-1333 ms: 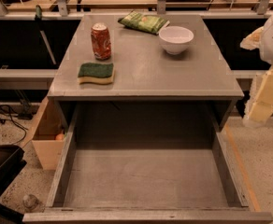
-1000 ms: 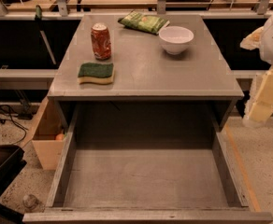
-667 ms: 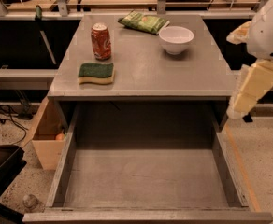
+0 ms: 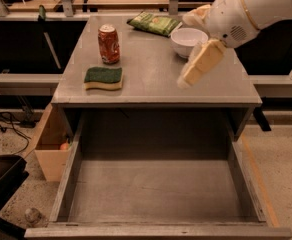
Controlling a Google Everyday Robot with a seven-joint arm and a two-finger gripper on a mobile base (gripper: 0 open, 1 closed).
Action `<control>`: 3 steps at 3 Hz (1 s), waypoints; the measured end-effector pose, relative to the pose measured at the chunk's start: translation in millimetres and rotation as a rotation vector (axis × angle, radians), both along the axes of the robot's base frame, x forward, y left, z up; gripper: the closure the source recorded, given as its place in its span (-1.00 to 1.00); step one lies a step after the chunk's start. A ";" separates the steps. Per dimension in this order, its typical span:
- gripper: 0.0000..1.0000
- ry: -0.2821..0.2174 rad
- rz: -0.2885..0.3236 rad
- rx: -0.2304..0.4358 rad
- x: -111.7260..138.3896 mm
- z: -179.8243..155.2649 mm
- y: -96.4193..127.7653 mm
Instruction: Place sponge into top drawer
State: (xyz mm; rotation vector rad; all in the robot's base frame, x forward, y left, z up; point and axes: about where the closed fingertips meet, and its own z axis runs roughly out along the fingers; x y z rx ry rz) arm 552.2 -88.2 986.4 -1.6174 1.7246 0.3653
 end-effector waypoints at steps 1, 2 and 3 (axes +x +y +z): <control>-1.00 -0.038 0.074 0.211 30.7 -2.7 50.5; -1.00 -0.045 0.081 0.244 35.3 -1.5 60.4; -1.00 -0.045 0.082 0.241 34.8 -1.8 60.2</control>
Offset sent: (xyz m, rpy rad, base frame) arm 0.0281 0.0462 -0.0023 0.1930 -0.0349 0.0686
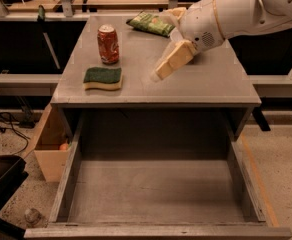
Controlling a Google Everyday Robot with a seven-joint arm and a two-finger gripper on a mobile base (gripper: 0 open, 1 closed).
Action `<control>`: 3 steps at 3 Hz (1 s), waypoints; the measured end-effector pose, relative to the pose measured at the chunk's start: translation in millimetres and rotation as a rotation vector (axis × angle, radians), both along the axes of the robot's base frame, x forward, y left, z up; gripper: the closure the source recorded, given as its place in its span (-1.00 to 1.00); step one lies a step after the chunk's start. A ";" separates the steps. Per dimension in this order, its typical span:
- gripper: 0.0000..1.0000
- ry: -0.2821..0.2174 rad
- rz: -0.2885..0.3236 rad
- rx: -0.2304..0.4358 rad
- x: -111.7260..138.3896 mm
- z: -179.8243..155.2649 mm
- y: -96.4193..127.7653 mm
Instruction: Place sponge into top drawer
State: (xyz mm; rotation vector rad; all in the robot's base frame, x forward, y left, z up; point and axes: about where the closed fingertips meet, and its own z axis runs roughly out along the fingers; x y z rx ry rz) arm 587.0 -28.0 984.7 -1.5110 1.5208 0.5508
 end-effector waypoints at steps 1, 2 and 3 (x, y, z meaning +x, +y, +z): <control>-1.00 0.042 0.015 0.011 13.7 -25.8 17.1; -1.00 0.105 0.019 0.043 38.9 -68.5 34.2; -1.00 0.146 0.010 0.051 57.1 -102.7 42.8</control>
Offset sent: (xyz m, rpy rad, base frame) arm 0.0725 0.0492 -0.1211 0.0839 0.1808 0.0129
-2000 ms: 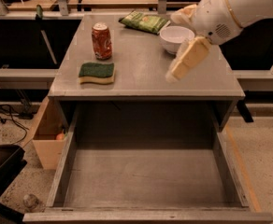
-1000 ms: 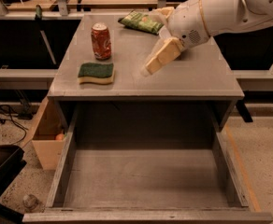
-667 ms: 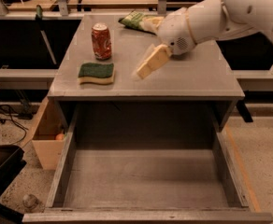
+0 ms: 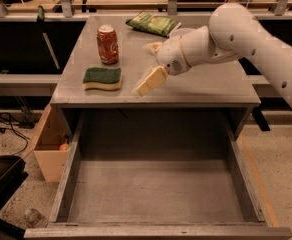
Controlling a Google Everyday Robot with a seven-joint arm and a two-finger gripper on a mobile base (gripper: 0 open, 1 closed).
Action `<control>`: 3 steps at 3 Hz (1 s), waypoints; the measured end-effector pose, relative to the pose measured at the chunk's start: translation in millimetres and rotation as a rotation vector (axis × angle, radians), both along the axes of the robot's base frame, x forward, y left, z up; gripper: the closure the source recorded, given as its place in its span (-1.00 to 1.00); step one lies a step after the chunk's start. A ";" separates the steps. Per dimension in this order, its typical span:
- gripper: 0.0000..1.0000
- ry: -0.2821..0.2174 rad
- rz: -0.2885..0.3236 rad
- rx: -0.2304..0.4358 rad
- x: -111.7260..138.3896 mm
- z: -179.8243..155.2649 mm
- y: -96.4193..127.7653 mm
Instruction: Place sponge into top drawer
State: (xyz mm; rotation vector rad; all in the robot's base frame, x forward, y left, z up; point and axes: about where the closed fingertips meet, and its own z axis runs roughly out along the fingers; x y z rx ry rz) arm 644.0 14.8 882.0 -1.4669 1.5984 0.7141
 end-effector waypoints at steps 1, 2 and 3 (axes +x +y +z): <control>-1.00 0.038 0.003 0.024 15.8 -27.2 15.5; -1.00 0.058 0.016 0.048 24.4 -39.3 30.3; -1.00 0.067 0.040 0.075 31.2 -43.2 49.9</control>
Offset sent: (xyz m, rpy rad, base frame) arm 0.0359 0.0410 -0.0515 0.0756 0.0771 0.0212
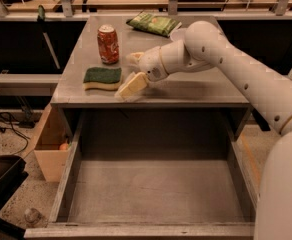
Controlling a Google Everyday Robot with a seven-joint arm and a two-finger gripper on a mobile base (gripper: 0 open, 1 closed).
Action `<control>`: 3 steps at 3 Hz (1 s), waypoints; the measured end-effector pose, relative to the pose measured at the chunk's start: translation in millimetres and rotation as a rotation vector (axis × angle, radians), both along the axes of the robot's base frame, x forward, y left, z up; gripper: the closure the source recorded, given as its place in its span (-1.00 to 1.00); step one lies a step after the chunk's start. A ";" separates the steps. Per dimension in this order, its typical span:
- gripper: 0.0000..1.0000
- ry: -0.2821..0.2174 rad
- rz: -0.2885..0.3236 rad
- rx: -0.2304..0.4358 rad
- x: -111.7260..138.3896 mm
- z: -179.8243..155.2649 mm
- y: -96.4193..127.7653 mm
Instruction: Place sponge into top drawer
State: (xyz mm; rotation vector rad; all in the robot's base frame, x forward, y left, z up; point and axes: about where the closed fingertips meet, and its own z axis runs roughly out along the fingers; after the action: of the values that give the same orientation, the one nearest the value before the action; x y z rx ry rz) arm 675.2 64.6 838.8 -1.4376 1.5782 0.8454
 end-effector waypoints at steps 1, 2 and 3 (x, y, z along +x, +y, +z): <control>-1.00 0.005 0.022 0.020 3.3 -1.5 16.3; -0.47 0.012 0.039 0.017 1.7 -8.5 26.6; -0.03 0.013 0.042 0.018 1.1 -8.9 28.6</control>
Offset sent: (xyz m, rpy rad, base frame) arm 0.0022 0.0304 -0.0144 0.0136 0.0145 0.0447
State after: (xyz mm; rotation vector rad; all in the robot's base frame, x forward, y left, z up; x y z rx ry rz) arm 676.4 93.2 829.9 -1.4597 1.5512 0.8931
